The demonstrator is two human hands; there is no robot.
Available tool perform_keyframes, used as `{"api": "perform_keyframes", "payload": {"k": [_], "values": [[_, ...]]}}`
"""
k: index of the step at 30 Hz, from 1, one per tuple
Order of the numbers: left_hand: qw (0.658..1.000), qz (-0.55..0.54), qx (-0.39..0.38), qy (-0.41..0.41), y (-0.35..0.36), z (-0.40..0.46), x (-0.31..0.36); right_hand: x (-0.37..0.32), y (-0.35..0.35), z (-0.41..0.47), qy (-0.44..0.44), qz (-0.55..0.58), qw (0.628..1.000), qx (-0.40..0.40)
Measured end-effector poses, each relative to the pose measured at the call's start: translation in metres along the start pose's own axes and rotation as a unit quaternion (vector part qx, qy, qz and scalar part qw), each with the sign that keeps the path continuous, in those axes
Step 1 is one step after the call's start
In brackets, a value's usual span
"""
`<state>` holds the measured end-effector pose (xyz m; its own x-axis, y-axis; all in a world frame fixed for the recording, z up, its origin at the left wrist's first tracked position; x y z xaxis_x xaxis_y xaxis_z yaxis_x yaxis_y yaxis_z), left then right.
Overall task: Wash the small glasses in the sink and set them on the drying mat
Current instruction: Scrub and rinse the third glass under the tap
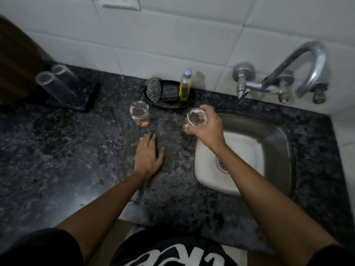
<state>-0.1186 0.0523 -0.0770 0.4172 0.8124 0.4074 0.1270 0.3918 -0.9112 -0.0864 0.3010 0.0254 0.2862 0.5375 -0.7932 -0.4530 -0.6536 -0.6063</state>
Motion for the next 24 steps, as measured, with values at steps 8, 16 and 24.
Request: {"api": "perform_keyframes", "payload": {"k": [8,16,24], "values": [[0.993,-0.117,0.016,0.024,0.018,0.038,0.162,0.046,-0.134,0.008,-0.01,-0.009,0.997,0.079],[0.969,-0.245,0.008,0.023,-0.003,0.139,0.289,0.057,-0.218,0.032,-0.032,-0.017,0.991,0.127],[0.963,-0.258,0.034,-0.067,0.012,0.179,0.306,0.046,-0.233,0.033,-0.049,0.003,0.993,0.107]]}}
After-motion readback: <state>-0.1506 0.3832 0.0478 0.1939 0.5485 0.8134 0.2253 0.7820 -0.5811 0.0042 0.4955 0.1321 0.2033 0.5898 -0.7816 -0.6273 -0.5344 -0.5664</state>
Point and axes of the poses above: each hand's wrist, its own z-axis towards the middle knuckle, its own y-axis out of the palm, x = y × z, the point moved 2 cm from there along z, towards the middle knuckle, and after that the axes turned 4 degrees about x, right-handed, at the moved point
